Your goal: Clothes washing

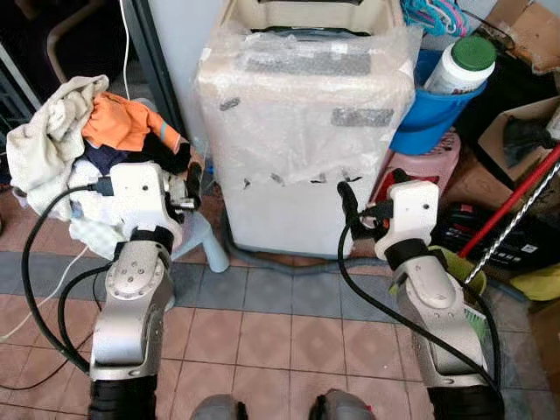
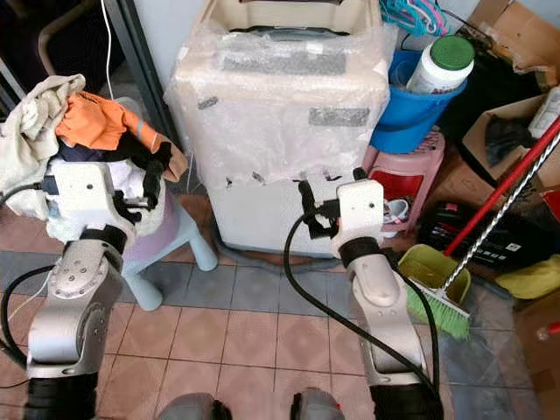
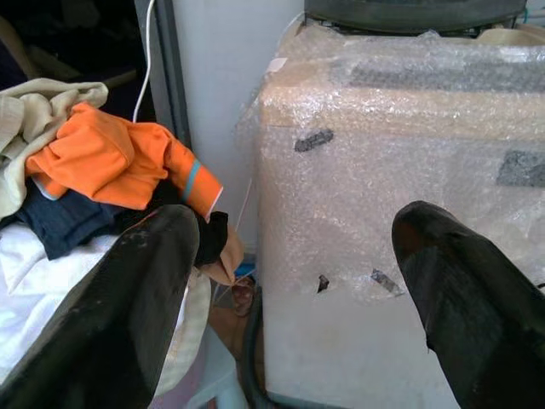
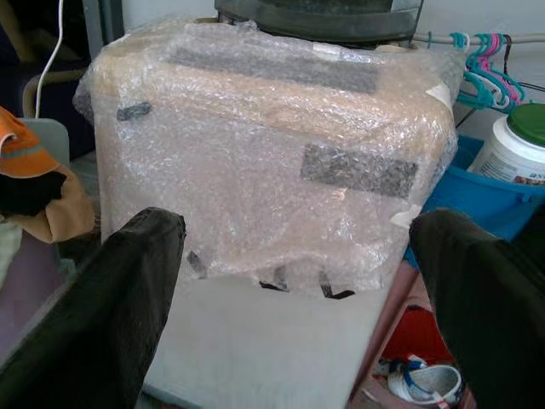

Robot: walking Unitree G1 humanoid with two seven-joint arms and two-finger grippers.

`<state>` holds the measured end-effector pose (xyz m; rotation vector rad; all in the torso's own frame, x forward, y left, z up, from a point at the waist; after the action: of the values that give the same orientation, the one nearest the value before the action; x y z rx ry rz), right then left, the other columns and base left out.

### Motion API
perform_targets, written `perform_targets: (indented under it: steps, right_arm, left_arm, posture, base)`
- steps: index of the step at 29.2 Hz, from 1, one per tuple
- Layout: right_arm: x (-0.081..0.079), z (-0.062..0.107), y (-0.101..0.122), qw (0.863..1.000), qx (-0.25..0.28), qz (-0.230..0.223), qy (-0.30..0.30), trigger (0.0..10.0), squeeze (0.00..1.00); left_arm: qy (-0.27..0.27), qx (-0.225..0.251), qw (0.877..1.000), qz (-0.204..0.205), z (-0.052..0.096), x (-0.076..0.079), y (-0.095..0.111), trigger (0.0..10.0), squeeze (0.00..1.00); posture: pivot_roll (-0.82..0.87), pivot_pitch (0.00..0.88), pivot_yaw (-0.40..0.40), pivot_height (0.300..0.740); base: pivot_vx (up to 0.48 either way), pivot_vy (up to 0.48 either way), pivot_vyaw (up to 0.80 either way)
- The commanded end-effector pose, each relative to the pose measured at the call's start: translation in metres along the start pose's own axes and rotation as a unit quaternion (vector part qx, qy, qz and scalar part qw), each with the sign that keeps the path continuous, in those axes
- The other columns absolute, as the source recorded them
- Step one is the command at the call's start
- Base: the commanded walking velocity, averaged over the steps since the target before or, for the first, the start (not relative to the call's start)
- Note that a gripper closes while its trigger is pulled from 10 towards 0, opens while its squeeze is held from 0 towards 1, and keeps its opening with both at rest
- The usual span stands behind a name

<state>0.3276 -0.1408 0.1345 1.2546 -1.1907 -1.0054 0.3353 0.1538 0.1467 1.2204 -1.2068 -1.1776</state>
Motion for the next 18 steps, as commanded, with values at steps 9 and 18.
perform_targets:
  steps: [9,18]
  right_arm:
    - [-0.007,-0.004,0.011,1.0,0.013,-0.024,0.009,10.0,0.0]
    - [-0.029,0.002,0.019,0.997,0.027,-0.019,0.076,10.0,0.0]
  left_arm:
    - [0.021,-0.015,0.999,-0.024,0.017,-0.013,-0.015,10.0,0.0]
    - [0.036,-0.019,0.999,-0.02,0.03,-0.018,-0.023,10.0,0.0]
  posture:
    - [0.07,0.074,-0.034,0.74]
    - [0.05,0.096,-0.058,0.74]
  base:
    - [0.034,0.468,0.0]
    - [0.336,0.0,0.39]
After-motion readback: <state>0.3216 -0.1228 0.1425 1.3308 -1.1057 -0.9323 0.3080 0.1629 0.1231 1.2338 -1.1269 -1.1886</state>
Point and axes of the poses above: a point about 5 cm out from each wrist's last joint towards the gripper, its own z axis pointing back from the gripper into the wrist, its own y axis along the axis of the wrist's last joint, x = y × z, the point moved 6 cm from there along -z, pointing out of the wrist towards the gripper, and after that the axes turned 2 degrees about -z, right-handed, at the moved point
